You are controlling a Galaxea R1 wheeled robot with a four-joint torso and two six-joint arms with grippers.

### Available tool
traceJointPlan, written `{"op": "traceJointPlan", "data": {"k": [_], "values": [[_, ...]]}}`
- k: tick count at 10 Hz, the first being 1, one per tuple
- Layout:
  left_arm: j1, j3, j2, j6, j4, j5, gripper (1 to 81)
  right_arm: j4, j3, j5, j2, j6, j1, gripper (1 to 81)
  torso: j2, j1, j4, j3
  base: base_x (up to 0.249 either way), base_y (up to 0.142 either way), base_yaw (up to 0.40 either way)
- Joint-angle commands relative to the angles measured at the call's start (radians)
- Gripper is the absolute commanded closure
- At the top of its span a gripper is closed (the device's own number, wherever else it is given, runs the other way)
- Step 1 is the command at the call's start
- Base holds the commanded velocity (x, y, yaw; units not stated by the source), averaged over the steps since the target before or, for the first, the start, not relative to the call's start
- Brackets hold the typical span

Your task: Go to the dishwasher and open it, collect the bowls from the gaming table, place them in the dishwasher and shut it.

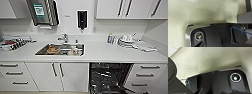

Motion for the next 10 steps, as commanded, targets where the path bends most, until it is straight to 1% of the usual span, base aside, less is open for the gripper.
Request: {"op": "traceJointPlan", "data": {"k": [1, 3, 4, 6, 7, 10], "values": [[0.014, -0.044, 0.022, -0.005, -0.008, 0.005, 1.0, -0.018, -0.049, -0.058, 0.012, -0.007, 0.015, 1.0, 0.0, 0.0, 0.0, 0.0, 0.0, 0.0, 0.0], [0.019, -0.081, 0.051, -0.005, -0.009, 0.007, 1.0, -0.017, -0.154, -0.058, 0.092, -0.007, -0.002, 1.0, 0.0, 0.0, 0.0, 0.0, 0.0, 0.0, 0.0], [0.019, -0.099, 0.072, -0.005, -0.009, 0.011, 1.0, -0.018, -0.187, -0.058, 0.115, -0.007, -0.015, 1.0, 0.1, -0.064, 0.0, 0.0, 0.0, 0.0, 0.0], [0.029, -0.106, 0.086, -0.005, -0.009, 0.016, 1.0, -0.038, -0.193, -0.058, 0.124, -0.007, -0.037, 1.0, 0.121, -0.079, 0.0, 0.0, 0.0, 0.0, 0.0], [0.037, -0.107, 0.095, -0.005, -0.008, 0.016, 1.0, -0.041, -0.199, -0.058, 0.132, -0.007, -0.041, 1.0, 0.154, -0.101, 0.0, 0.001, 0.0, 0.0, 0.0], [0.057, -0.182, 0.158, -0.005, 0.001, 0.019, 1.0, -0.035, -0.225, -0.058, 0.147, -0.004, -0.046, 1.0, 0.258, -0.167, 0.0, 0.001, 0.0, 0.0, 0.0]]}}
